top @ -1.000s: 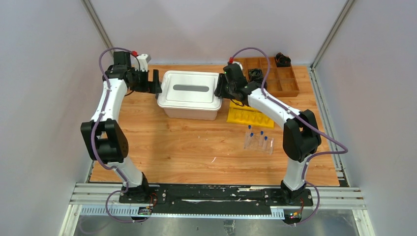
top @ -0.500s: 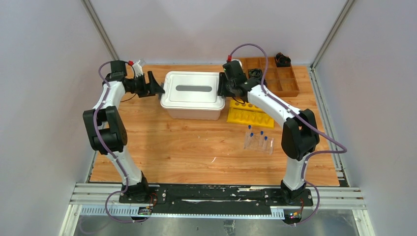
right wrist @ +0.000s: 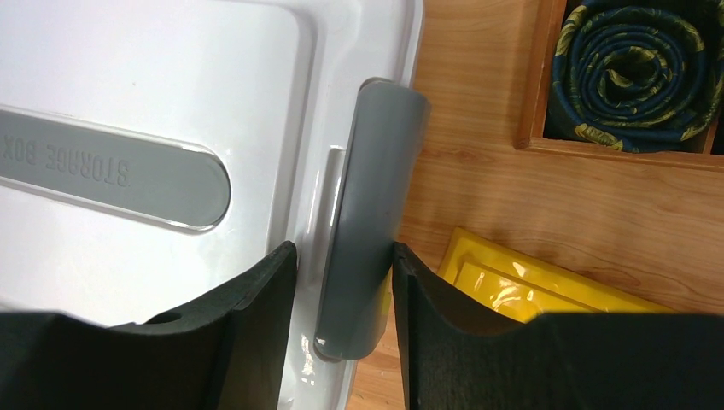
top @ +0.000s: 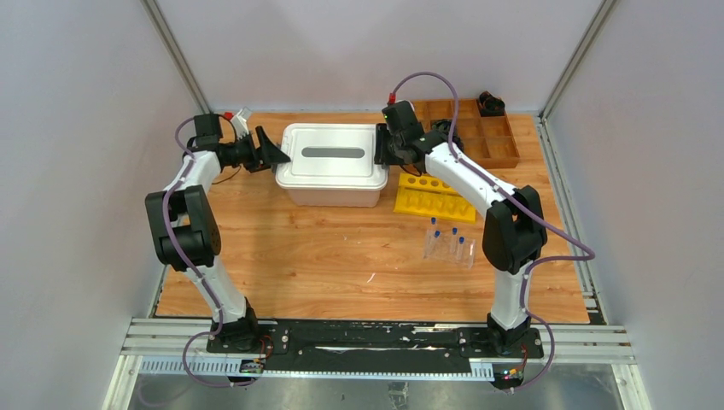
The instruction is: Organize the chemistry lab equipment
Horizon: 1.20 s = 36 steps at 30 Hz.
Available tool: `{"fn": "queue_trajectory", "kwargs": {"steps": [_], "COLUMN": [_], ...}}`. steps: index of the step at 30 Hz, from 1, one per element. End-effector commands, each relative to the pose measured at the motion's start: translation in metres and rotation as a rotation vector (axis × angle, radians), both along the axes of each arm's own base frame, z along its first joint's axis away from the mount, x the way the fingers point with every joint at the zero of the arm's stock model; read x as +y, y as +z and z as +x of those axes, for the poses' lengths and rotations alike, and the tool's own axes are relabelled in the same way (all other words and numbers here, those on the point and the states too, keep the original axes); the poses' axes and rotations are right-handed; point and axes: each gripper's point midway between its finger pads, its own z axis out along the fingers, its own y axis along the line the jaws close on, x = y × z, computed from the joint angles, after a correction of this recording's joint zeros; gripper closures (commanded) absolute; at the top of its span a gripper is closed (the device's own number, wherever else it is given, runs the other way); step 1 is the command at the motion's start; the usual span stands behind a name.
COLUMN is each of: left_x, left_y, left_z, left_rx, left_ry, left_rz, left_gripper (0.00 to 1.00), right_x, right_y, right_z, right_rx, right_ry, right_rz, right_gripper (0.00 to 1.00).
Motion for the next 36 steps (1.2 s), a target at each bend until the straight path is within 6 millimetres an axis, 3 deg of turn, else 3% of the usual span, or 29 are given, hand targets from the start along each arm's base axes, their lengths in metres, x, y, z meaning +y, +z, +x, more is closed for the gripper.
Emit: {"fn": "queue_trajectory", "kwargs": {"steps": [1, 9, 17, 20, 24, 26, 29, 31, 32, 36], "left_x": [-0.019, -0.032, -0.034, -0.025, -0.031, -0.028, -0.017, -0.014, -0.013, -0.009], "left_y": [0.03, 0.033, 0.016, 0.009, 0.008, 0.017, 0.043, 0.068, 0.08, 0.124], "left_z": [-0.004, -0.014, -0.018, -0.016, -0.013, -0.011, -0.005, -0.005, -0.006, -0.02], "left_rx": [-0.08, -0.152, -0.158, -0.151, -0.154, -0.167, -0.216, -0.277, -0.303, -0.359], "left_ry": [-0.089, -0.152, -0.195, -0.179, -0.189, -0.169, -0.111, -0.085, -0.072, -0.022], "left_rz": [-0.039, 0.215, 0.421, 0.499, 0.566, 0.588, 0.646, 0.664, 0.667, 0.679], "left_gripper": [0.33, 0.44, 0.48, 0.52, 0.57, 0.46, 0.03, 0.0, 0.0, 0.0], "right_x": [0.026, 0.036, 0.04, 0.041, 0.041, 0.039, 0.031, 0.025, 0.024, -0.001], "right_y": [0.001, 0.0, -0.005, -0.008, -0.004, 0.007, 0.035, 0.055, 0.067, 0.109], "right_z": [-0.01, -0.012, -0.011, -0.011, -0.008, -0.006, -0.001, -0.001, -0.002, -0.008], "right_rx": [0.014, 0.032, 0.047, 0.054, 0.042, 0.014, -0.055, -0.097, -0.121, -0.213], "right_ry": [0.091, 0.135, 0.15, 0.151, 0.148, 0.149, 0.139, 0.136, 0.143, 0.109], "right_rz": [0.041, 0.066, 0.068, 0.069, 0.067, 0.063, 0.048, 0.04, 0.041, -0.014], "right_gripper": [0.53, 0.55, 0.57, 0.58, 0.56, 0.5, 0.32, 0.09, 0.04, 0.01]}}
